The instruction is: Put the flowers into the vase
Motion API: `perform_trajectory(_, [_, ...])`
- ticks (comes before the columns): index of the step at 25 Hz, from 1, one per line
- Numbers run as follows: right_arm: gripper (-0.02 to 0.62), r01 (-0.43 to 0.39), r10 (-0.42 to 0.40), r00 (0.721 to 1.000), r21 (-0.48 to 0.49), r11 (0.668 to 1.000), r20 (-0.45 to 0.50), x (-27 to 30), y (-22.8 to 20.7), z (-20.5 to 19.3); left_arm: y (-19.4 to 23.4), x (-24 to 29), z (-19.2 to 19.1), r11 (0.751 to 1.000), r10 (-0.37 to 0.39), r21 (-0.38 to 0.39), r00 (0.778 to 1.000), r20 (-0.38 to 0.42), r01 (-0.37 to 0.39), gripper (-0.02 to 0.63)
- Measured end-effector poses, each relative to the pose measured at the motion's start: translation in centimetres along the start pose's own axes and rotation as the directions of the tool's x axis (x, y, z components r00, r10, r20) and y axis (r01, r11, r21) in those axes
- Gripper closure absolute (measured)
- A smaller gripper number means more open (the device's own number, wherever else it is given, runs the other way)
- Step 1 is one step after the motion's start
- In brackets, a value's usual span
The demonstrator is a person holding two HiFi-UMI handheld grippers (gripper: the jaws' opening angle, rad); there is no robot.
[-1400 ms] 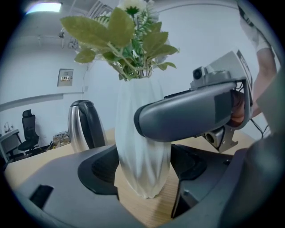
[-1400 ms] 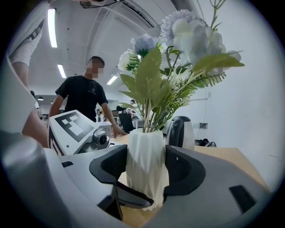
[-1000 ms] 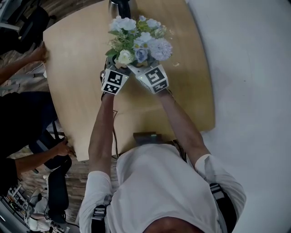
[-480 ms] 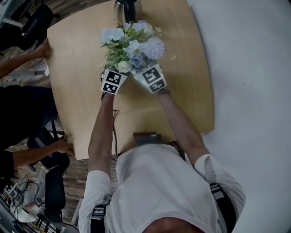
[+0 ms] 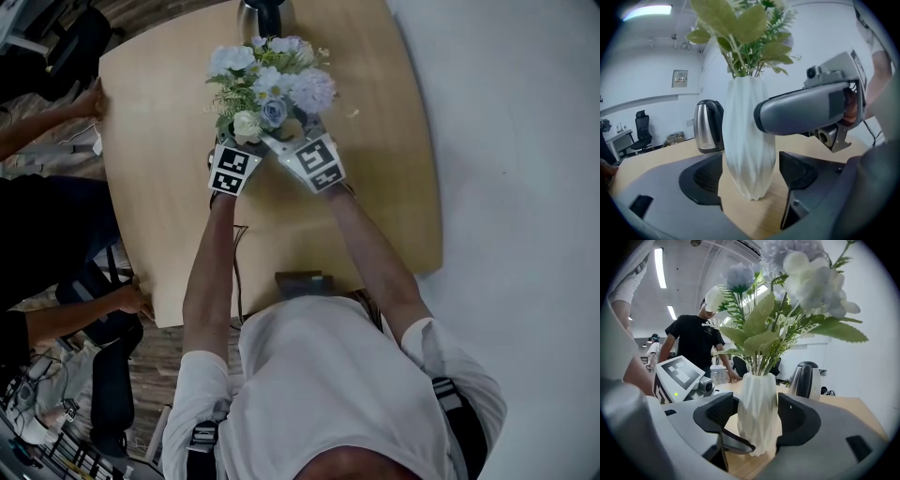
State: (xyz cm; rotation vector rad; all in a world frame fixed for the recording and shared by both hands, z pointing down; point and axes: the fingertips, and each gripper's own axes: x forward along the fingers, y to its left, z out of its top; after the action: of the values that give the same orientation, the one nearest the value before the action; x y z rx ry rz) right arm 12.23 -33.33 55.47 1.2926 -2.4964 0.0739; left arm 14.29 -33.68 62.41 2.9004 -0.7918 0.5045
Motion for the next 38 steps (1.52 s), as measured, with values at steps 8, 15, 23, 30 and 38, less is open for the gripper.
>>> perform_trajectory(8, [0.318, 0.003, -0.003, 1.0, 0.026, 1.0, 0.002, -0.2, -0.4, 0.4, 0.2, -0.3, 0.1, 1.0, 0.002, -0.015, 1.0, 0.003, -0.002, 0.249])
perform_trajectory(15, [0.318, 0.015, -0.015, 1.0, 0.035, 0.999, 0.022, -0.5, -0.9, 0.2, 0.3, -0.6, -0.4, 0.999, 0.021, -0.031, 1.0, -0.005, -0.021, 0.249])
perform_trajectory(23, [0.318, 0.036, -0.038, 0.999, 0.081, 0.996, 0.022, -1.8, -1.4, -0.5, 0.6, -1.6, -1.5, 0.994, 0.054, -0.093, 0.999, 0.0, -0.054, 0.249])
perform_trajectory(30, [0.318, 0.065, -0.069, 0.997, 0.169, 0.983, 0.017, -4.4, -2.1, -2.1, -0.2, -4.2, -2.5, 0.976, 0.112, -0.189, 0.994, -0.003, -0.11, 0.249])
perform_trajectory(38, [0.318, 0.079, -0.089, 0.996, 0.269, 0.96, 0.026, -7.4, -0.6, -1.9, -3.2, -7.8, -1.2, 0.946, 0.116, -0.308, 0.992, 0.048, -0.095, 0.249])
